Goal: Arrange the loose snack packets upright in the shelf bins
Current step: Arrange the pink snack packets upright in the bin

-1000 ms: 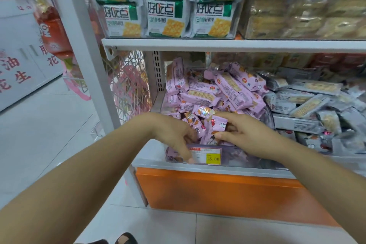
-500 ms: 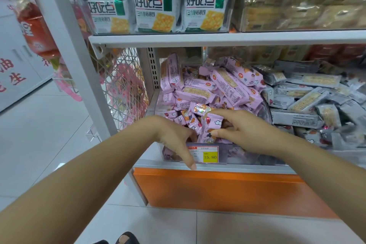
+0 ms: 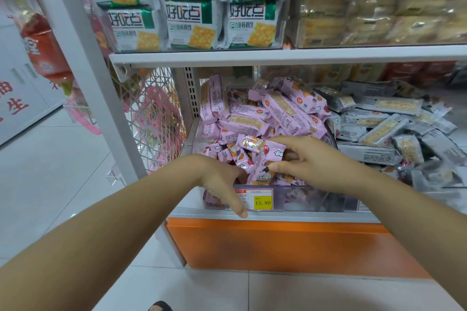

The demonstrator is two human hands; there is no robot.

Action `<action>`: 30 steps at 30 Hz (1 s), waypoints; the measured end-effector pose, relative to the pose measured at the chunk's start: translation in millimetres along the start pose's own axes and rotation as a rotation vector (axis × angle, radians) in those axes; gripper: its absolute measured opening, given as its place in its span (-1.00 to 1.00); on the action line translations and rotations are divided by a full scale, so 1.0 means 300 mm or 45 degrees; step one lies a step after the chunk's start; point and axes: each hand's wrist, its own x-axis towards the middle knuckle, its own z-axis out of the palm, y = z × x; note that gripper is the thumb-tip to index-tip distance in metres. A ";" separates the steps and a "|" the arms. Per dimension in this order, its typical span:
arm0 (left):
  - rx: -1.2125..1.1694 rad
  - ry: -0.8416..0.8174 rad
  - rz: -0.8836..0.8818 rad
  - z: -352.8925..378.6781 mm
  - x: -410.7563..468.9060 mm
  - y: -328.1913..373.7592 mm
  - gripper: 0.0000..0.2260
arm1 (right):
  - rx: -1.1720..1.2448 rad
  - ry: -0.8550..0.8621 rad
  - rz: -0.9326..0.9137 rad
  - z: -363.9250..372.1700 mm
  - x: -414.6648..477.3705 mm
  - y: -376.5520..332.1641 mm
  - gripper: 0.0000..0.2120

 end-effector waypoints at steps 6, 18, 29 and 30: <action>0.072 -0.035 -0.027 0.003 -0.014 0.039 -0.19 | 0.033 0.016 -0.014 -0.013 -0.016 -0.019 -0.51; -0.024 0.125 0.096 -0.006 -0.029 0.000 -0.22 | -0.049 0.156 0.003 -0.043 -0.046 -0.031 -0.45; 0.435 0.452 0.054 -0.047 -0.143 -0.041 -0.54 | 0.016 0.128 0.053 0.068 0.019 -0.042 -0.46; 0.527 0.481 0.036 -0.042 -0.148 -0.047 -0.55 | 0.028 0.113 0.049 0.084 0.029 -0.048 -0.47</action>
